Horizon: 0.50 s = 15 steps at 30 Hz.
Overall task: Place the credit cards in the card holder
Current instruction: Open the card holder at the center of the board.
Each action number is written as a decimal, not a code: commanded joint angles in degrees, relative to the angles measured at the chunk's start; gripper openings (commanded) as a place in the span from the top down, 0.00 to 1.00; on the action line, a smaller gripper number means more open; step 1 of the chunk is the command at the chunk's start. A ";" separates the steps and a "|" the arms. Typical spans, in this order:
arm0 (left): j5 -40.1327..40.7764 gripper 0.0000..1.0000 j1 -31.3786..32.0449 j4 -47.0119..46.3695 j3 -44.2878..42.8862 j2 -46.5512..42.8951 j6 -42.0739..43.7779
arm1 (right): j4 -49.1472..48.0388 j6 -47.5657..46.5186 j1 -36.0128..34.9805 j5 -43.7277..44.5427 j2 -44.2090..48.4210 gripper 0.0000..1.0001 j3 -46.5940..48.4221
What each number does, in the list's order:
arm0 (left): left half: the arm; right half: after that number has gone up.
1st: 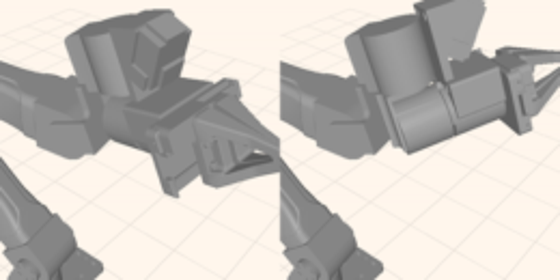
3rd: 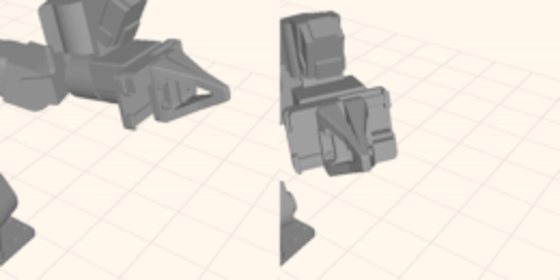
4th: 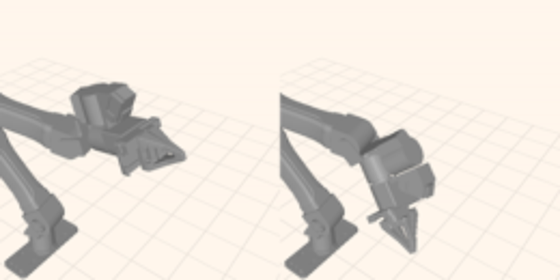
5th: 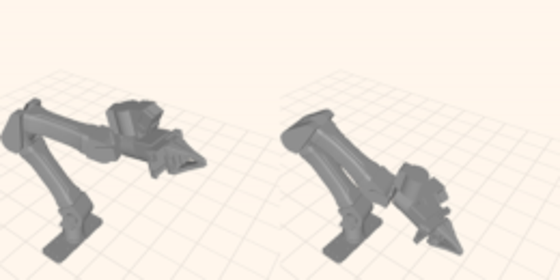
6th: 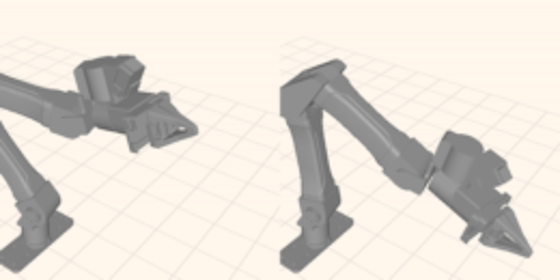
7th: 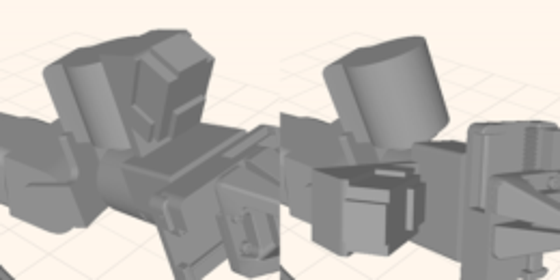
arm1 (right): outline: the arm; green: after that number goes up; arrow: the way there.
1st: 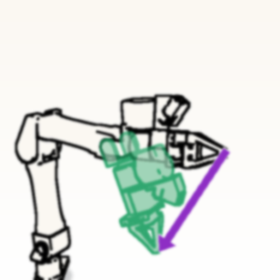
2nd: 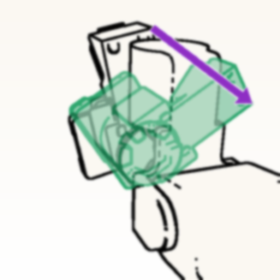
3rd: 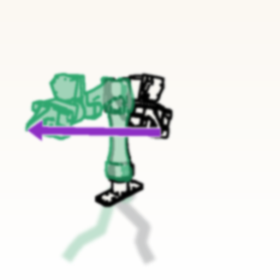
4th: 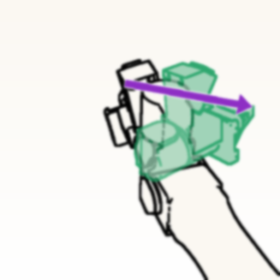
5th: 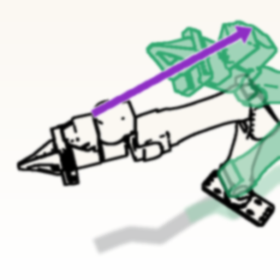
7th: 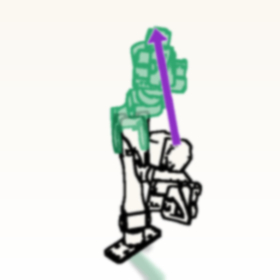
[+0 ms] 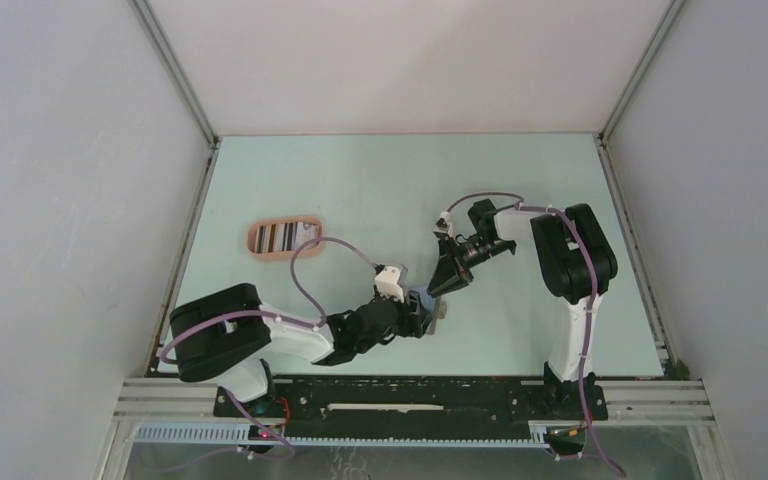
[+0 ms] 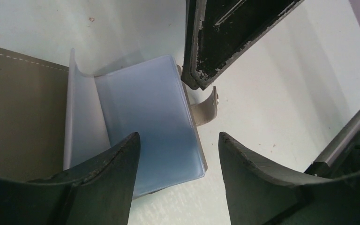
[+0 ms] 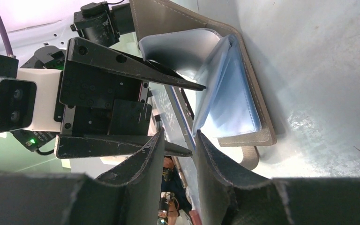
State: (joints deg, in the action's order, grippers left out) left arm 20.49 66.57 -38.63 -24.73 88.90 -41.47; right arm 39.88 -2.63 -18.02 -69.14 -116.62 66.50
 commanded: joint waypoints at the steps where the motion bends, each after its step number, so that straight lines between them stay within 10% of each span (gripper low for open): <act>1: 4.00 0.34 -0.04 7.62 -4.51 0.48 1.53 | -0.15 0.70 0.39 -2.21 -0.84 0.61 1.72; 15: 8.25 0.61 0.23 13.89 -5.89 -1.20 0.27 | 0.41 -0.40 0.46 -0.57 -0.34 0.61 2.03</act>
State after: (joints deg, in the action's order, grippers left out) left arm 26.70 66.63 -25.34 -28.95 89.03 -41.56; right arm 39.88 -2.63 -18.02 -69.52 -117.12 66.50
